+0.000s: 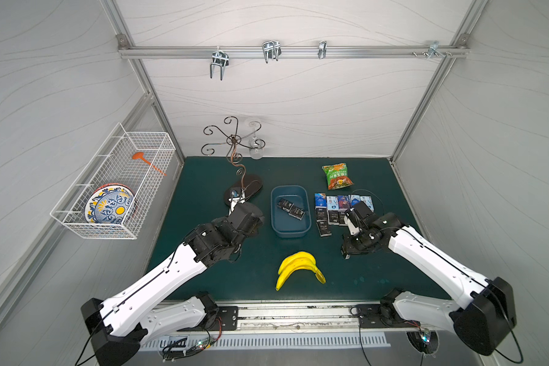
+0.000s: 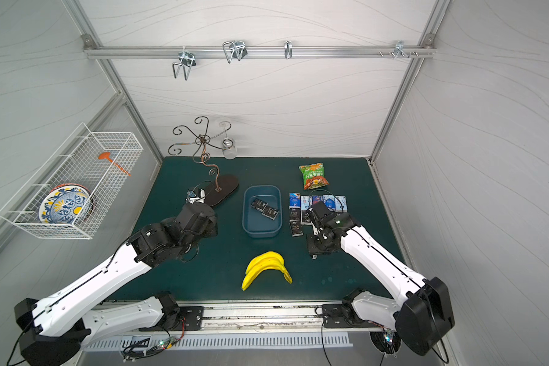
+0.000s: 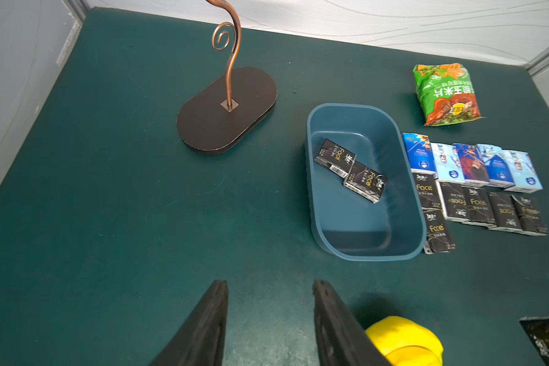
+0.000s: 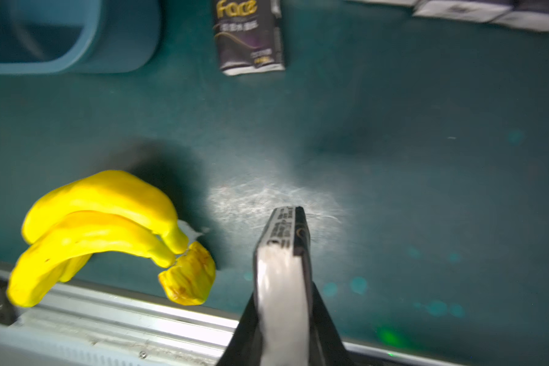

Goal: Take the pocket tissues out of the storage box
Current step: Place the pocket tissues at the center of the board.

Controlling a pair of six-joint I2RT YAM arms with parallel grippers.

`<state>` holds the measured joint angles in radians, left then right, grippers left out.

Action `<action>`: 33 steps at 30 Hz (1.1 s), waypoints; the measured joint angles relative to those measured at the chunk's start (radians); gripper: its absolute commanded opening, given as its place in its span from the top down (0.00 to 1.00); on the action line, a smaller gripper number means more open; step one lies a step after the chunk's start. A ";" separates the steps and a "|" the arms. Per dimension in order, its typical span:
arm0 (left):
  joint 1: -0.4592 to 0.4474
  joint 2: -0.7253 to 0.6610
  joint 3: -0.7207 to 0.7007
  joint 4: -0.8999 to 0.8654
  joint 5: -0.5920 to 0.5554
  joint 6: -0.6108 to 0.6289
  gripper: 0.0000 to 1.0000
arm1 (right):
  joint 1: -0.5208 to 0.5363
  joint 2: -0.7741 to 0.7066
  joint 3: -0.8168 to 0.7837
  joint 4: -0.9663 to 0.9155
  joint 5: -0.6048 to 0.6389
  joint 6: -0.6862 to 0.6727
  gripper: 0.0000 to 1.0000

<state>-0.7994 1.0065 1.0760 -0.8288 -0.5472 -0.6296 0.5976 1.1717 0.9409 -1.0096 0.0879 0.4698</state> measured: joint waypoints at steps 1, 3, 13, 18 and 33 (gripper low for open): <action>0.000 -0.006 0.000 0.000 0.002 0.000 0.52 | 0.003 0.007 0.008 -0.011 0.025 0.015 0.81; 0.000 -0.019 -0.002 0.000 0.006 0.000 0.52 | 0.013 0.040 0.010 -0.028 0.080 0.043 0.80; 0.000 -0.032 -0.022 0.008 0.042 0.003 0.52 | 0.130 0.372 0.007 0.009 0.190 0.153 0.62; 0.000 -0.053 -0.030 0.005 0.042 0.008 0.52 | 0.169 0.402 0.073 0.065 0.126 0.170 0.53; 0.000 -0.098 -0.030 -0.006 0.034 -0.001 0.53 | 0.145 0.339 0.068 0.145 0.003 0.118 0.53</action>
<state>-0.7990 0.9089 1.0462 -0.8345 -0.5129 -0.6304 0.7422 1.5108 1.0092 -0.8642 0.0914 0.5880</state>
